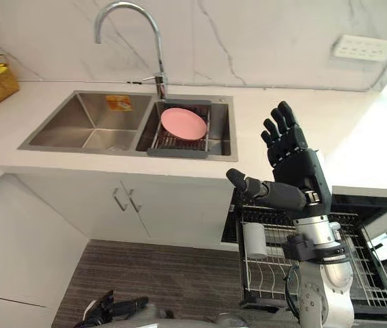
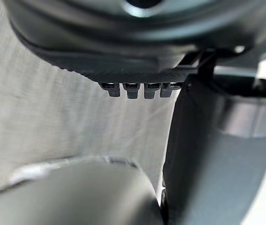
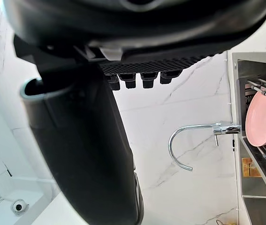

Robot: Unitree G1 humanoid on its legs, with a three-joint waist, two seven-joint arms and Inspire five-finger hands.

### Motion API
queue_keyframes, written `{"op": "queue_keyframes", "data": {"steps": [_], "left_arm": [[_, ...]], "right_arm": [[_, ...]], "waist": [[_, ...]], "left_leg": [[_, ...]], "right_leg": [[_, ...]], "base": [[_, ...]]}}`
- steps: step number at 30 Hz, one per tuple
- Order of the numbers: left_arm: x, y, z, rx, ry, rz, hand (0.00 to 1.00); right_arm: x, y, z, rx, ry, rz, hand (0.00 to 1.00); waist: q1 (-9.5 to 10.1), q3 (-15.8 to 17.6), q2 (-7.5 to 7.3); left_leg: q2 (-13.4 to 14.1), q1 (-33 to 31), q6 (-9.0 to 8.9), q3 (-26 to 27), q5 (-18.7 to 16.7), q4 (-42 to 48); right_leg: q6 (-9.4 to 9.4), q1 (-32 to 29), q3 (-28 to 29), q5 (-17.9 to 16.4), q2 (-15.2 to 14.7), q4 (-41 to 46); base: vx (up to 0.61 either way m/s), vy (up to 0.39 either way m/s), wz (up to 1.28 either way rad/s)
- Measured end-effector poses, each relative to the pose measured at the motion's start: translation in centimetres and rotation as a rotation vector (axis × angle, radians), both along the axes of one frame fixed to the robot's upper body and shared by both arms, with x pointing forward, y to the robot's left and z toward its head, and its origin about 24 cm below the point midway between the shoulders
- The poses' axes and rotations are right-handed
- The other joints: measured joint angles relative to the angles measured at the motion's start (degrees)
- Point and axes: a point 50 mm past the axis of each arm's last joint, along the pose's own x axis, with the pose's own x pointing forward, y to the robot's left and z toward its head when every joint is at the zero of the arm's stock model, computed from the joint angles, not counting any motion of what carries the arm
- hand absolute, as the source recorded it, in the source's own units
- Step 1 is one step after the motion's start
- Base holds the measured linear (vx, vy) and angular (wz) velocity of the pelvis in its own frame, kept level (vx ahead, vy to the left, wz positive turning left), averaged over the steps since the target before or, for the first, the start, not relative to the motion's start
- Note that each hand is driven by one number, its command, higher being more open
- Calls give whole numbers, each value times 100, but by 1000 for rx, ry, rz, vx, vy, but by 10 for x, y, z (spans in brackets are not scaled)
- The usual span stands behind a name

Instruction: Walk over to the sink, pick up the cup, carry it to the dishwasher, place the cup inside the dishwasher, then close the dishwasher door

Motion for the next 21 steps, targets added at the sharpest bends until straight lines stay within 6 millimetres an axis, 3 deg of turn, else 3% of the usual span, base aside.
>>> {"op": "queue_keyframes", "data": {"steps": [1, 2, 3, 5, 6, 8, 10, 13, 15, 16, 17, 19, 21], "left_arm": [[0, 0, 0, 5, -6, -3, 100], [-1, 0, 0, 11, -7, -19, 100], [-7, -1, 0, 23, -5, -59, 100], [-4, -3, 3, 34, -40, -100, 100], [0, -5, 9, 37, -81, -118, 100], [0, -8, 12, 33, -98, -128, 100], [7, -7, 18, 27, -129, -148, 100], [28, -5, 33, 18, -200, -300, 100], [41, -9, 39, 1, -219, -407, 100], [42, -10, 38, -7, -215, -422, 100], [39, -14, 36, -26, -192, -441, 100], [36, -15, 34, -36, -170, -461, 100], [36, -10, 34, -29, -142, -464, 100]], "right_arm": [[0, -4, 2, -14, -6, -12, 100], [-1, -8, 4, -26, -7, -23, 100], [0, -12, 0, -26, 13, -36, 100], [1, -14, -2, -32, 22, -35, 100], [2, -12, -2, -42, 19, -22, 100], [10, -1, -7, -43, 44, 37, 100], [16, 11, -6, -52, 37, 97, 100], [19, 10, -3, -60, 28, 88, 100], [19, 6, -1, -54, 26, 58, 100], [19, 6, -1, -53, 24, 58, 100], [21, 6, -1, -52, 22, 62, 100], [25, 10, 1, -50, 9, 84, 100], [29, 19, 6, -55, -23, 130, 100]], "waist": [[-27, 0, 1], [-34, 5, 32], [-41, -7, 29], [-59, 40, 8], [-50, 96, 35], [21, 50, 76], [11, 32, 67], [-10, -19, -13], [-25, -24, -86], [-28, -24, -97], [-46, -53, -67], [-114, -164, -51], [-143, -249, -160]], "left_leg": [[55, 13, -56, -64, 129, -854], [51, 87, -137, -177, 496, -1651], [-170, 399, -54, 7, 1150, -2114], [-288, 334, -58, 29, 844, -1827], [-307, 202, 22, -5, 468, -1307], [-313, 210, 179, 109, 69, -867], [-344, 196, 268, 217, -97, -654], [-573, 316, 369, 107, -218, -803], [-702, 816, 447, 302, -218, -1299], [-717, 1002, 455, 383, -216, -1430], [-696, 1390, 493, 538, -195, -1705], [-577, 1665, 497, 793, -188, -1952], [-505, 1691, 489, 936, -184, -1948]], "right_leg": [[116, 4, 34, -68, -163, 50], [236, 2, 95, -142, -256, 113], [375, 67, 366, -239, -400, 118], [383, 137, 760, -246, -430, 39], [588, 185, 932, -387, -508, 73], [737, 212, 1185, -544, -566, 230], [727, 148, 1475, -594, -640, 251], [727, -193, 1680, -587, -764, 794], [810, -956, 1733, -379, -794, 2495], [816, -1137, 1680, -207, -824, 2921], [708, -1343, 1469, 82, -888, 3475], [473, -1680, 896, -59, -947, 3566], [282, -1990, 150, 43, -866, 2825]], "base": [[149, 229, 3], [227, 334, -8], [278, 335, -10], [230, 263, -2], [147, 242, -7], [239, 306, -44], [286, 248, -51], [200, 97, -36], [179, 36, -44], [189, 23, -67], [168, 23, -55], [190, 13, -69], [178, -30, -74]]}}
